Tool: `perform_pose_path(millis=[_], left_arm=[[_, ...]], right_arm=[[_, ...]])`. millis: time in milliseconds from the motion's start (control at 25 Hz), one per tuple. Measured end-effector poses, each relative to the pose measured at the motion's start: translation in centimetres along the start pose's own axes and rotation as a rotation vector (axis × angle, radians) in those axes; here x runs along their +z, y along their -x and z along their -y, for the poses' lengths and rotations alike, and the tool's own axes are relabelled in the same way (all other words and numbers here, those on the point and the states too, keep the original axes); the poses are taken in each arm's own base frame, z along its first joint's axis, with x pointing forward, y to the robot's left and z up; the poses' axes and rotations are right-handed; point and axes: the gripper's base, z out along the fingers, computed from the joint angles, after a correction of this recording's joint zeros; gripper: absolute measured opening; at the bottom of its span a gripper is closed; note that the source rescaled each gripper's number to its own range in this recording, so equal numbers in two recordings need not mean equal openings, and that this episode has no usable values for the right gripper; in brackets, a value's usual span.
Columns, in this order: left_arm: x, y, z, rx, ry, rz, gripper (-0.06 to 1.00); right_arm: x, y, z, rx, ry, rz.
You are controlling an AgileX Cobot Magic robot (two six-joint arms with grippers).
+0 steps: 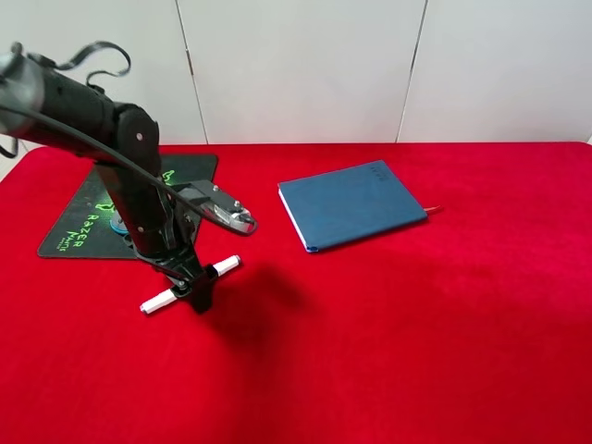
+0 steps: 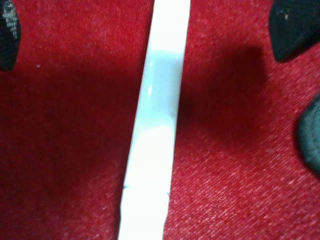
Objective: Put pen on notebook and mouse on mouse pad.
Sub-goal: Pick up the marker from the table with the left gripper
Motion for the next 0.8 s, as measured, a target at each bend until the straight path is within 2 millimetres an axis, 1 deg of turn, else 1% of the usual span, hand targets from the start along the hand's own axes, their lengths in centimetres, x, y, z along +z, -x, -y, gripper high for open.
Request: perform_pose_path(millis=[120, 280, 360, 480, 600, 800], left_arm=[[0.54, 0.04, -0.06, 0.001, -0.003, -0.009, 1.0], [0.7, 0.01, -0.13, 0.01, 0.002, -0.017, 1.0], [0.7, 0.0, -0.14, 0.011, 0.003, -0.018, 0.97], [0.7, -0.01, -0.14, 0.012, 0.003, -0.019, 0.85], [0.7, -0.05, -0.13, 0.013, 0.002, -0.023, 0.65], [0.7, -0.07, -0.12, 0.013, 0.001, -0.026, 0.37]], right_arm=[[0.0, 0.0, 0.0, 0.0, 0.0, 0.0], [0.0, 0.0, 0.0, 0.0, 0.0, 0.0], [0.0, 0.0, 0.0, 0.0, 0.0, 0.0], [0.0, 0.0, 0.0, 0.0, 0.0, 0.0], [0.0, 0.0, 0.0, 0.0, 0.0, 0.0], [0.0, 0.0, 0.0, 0.0, 0.0, 0.0]])
